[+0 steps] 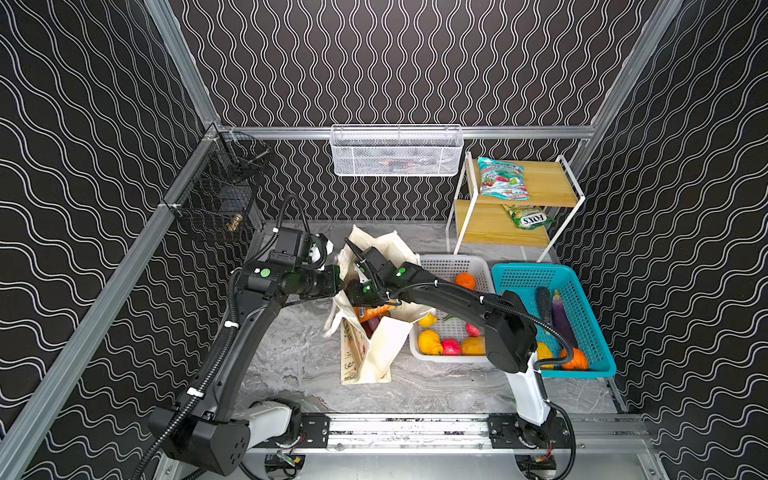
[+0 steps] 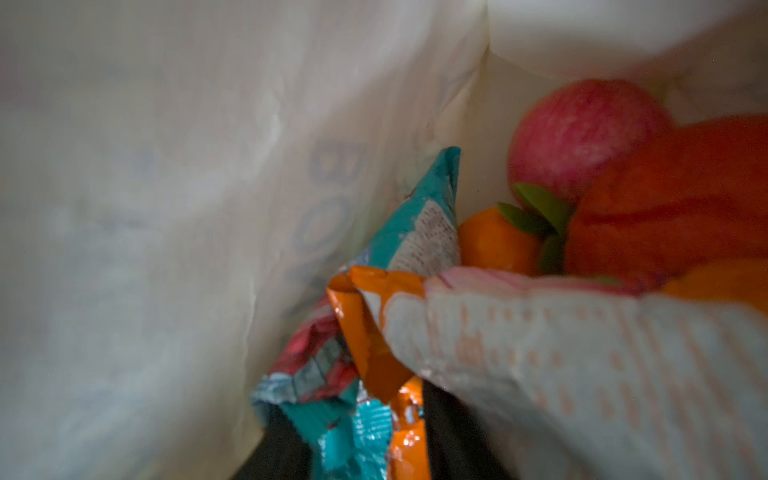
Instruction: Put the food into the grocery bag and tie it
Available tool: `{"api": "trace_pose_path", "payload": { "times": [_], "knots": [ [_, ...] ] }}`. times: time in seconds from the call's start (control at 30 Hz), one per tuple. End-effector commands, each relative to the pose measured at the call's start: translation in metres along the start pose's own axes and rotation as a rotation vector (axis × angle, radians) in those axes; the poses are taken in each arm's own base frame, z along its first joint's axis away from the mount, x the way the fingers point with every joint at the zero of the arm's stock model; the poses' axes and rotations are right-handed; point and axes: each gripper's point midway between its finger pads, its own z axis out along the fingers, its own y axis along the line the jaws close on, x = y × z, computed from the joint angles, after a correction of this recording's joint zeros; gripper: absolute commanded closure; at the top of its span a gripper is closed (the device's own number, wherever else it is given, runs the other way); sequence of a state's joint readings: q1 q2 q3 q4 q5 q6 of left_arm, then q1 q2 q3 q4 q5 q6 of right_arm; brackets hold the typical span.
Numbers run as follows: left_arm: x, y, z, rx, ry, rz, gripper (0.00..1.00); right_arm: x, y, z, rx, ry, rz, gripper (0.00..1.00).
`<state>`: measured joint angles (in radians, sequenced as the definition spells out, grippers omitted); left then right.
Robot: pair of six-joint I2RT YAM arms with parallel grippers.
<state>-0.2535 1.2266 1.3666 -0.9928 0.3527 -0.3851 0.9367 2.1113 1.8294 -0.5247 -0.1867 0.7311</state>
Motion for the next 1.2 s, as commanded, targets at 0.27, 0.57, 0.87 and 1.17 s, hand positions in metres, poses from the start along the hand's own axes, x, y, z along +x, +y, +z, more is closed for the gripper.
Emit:
{"api": "trace_pose_path", "payload": {
  "times": [0.27, 0.57, 0.87, 1.17],
  "knots": [
    [0.003, -0.002, -0.004, 0.024, 0.006, 0.022, 1.0, -0.049, 0.043, -0.14, -0.041, -0.346, -0.113, 0.32],
    [0.003, -0.002, -0.005, 0.021, 0.007, 0.022, 1.0, -0.056, 0.004, -0.222, 0.062, -0.495, -0.117, 0.28],
    [0.006, 0.0, -0.007, 0.012, 0.013, 0.028, 1.0, -0.02, -0.104, -0.212, 0.09, -0.438, 0.065, 0.29],
    [0.007, 0.001, -0.008, 0.005, 0.013, 0.023, 1.0, -0.009, -0.137, -0.177, 0.068, -0.323, 0.137, 0.43]
  ]
}}
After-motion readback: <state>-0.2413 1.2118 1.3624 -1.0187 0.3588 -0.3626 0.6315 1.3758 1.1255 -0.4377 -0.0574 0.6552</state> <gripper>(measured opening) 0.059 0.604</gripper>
